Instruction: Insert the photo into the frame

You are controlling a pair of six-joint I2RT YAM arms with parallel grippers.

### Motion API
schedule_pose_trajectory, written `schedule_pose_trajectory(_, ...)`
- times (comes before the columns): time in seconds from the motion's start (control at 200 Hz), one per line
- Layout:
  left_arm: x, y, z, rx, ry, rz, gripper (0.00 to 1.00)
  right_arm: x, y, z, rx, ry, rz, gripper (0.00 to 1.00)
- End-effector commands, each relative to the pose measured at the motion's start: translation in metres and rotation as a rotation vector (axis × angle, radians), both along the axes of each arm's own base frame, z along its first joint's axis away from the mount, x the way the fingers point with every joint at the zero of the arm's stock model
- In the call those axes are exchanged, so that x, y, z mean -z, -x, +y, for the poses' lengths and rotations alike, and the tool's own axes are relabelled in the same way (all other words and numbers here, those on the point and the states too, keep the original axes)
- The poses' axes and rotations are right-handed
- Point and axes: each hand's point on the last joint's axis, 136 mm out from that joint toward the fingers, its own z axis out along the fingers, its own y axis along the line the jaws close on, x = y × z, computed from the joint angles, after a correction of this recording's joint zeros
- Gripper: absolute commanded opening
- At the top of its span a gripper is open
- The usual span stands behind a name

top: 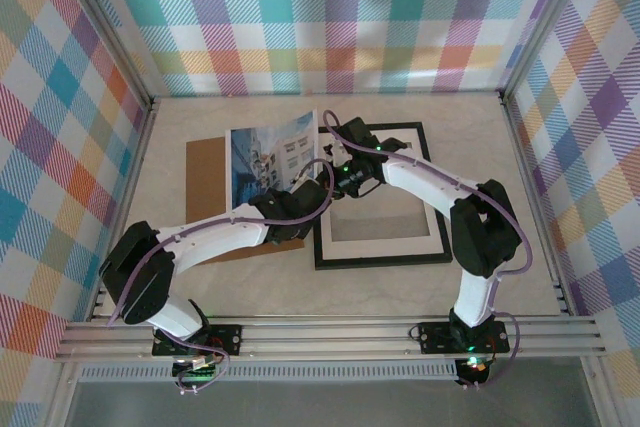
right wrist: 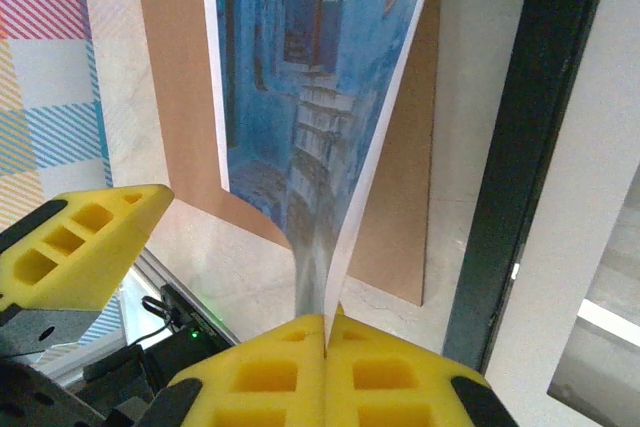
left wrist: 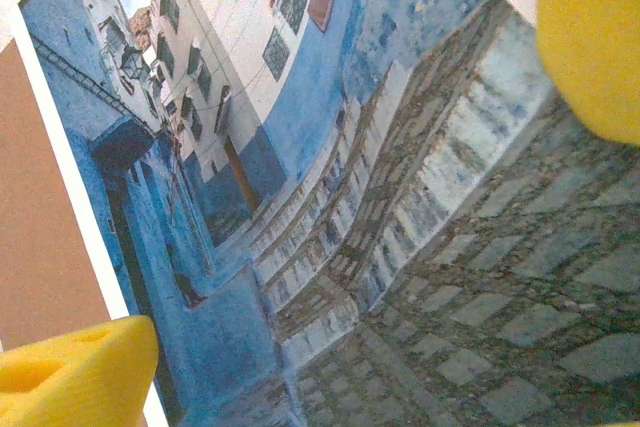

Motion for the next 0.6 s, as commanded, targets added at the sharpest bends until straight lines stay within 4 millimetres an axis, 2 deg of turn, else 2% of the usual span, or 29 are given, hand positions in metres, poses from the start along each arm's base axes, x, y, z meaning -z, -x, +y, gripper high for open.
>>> schedule_pose_trajectory(0.0, 0.007, 0.004, -0.010, 0.047, -0.018, 0.008, 0.72, -0.007, 0.007, 0.002, -0.030, -0.026, 0.011, 0.08)
schedule_pose_trajectory(0.095, 0.012, 0.007, -0.015, 0.069, -0.008, 0.023, 0.60, -0.005, 0.005, 0.000, -0.024, -0.019, 0.011, 0.08)
schedule_pose_trajectory(0.22, 0.018, 0.012, -0.021, 0.096, 0.006, 0.044, 0.58, -0.004, 0.004, 0.000, -0.020, -0.021, 0.015, 0.09)
schedule_pose_trajectory(0.465, 0.030, 0.023, -0.031, 0.132, 0.026, 0.096, 0.30, -0.007, -0.008, 0.003, -0.006, -0.042, 0.008, 0.10)
schedule_pose_trajectory(0.595, 0.033, 0.027, -0.033, 0.144, 0.022, 0.108, 0.27, -0.009, -0.012, 0.005, -0.002, -0.056, 0.013, 0.12)
